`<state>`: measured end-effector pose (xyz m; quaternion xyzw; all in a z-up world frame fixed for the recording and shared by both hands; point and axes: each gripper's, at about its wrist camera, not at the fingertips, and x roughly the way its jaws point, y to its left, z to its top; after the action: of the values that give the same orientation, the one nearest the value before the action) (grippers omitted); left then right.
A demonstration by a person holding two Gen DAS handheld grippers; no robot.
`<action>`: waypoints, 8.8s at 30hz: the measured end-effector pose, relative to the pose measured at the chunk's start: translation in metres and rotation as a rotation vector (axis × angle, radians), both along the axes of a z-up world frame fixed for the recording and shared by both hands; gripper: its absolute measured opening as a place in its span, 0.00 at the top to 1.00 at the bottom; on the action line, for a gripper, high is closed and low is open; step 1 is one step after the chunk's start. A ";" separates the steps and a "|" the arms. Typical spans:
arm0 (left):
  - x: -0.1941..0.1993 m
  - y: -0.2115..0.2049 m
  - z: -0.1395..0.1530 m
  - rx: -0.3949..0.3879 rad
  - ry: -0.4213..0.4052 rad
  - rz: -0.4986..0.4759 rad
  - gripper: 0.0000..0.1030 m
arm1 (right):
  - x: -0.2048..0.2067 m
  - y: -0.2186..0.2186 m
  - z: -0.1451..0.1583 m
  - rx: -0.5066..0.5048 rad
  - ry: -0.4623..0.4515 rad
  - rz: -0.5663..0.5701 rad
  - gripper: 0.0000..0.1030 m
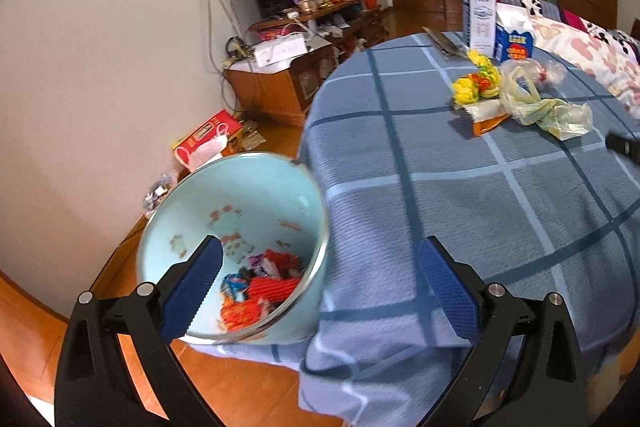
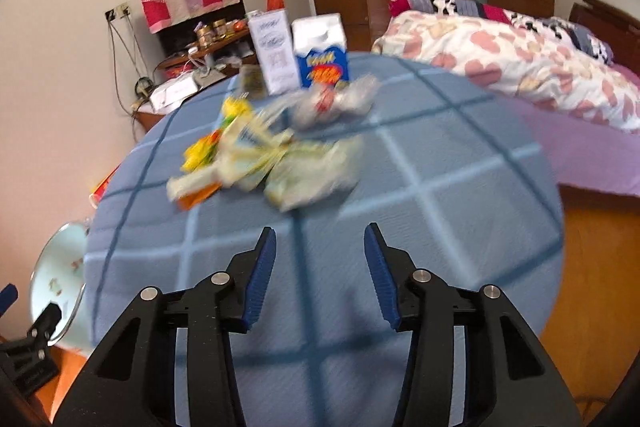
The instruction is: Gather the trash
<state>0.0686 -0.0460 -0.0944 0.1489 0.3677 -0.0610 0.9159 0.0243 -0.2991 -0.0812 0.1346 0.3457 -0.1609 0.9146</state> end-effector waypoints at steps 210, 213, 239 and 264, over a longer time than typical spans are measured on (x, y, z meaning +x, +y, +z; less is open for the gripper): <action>0.067 -0.056 0.001 0.011 0.063 -0.043 0.06 | 0.050 -0.023 -0.006 -0.049 0.073 0.034 0.10; 0.070 -0.069 -0.001 0.005 0.069 -0.058 0.06 | 0.045 -0.026 -0.007 -0.054 0.074 0.026 0.10; 0.075 -0.120 -0.020 0.004 0.126 -0.141 0.06 | 0.021 -0.052 -0.024 -0.036 0.105 -0.004 0.10; 0.139 -0.154 -0.013 -0.030 0.126 -0.173 0.06 | 0.111 -0.071 0.004 -0.188 0.079 0.140 0.12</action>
<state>0.2073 -0.2004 -0.1077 0.1621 0.4092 -0.1546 0.8845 0.1354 -0.3705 -0.0768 0.0175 0.3733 -0.1333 0.9179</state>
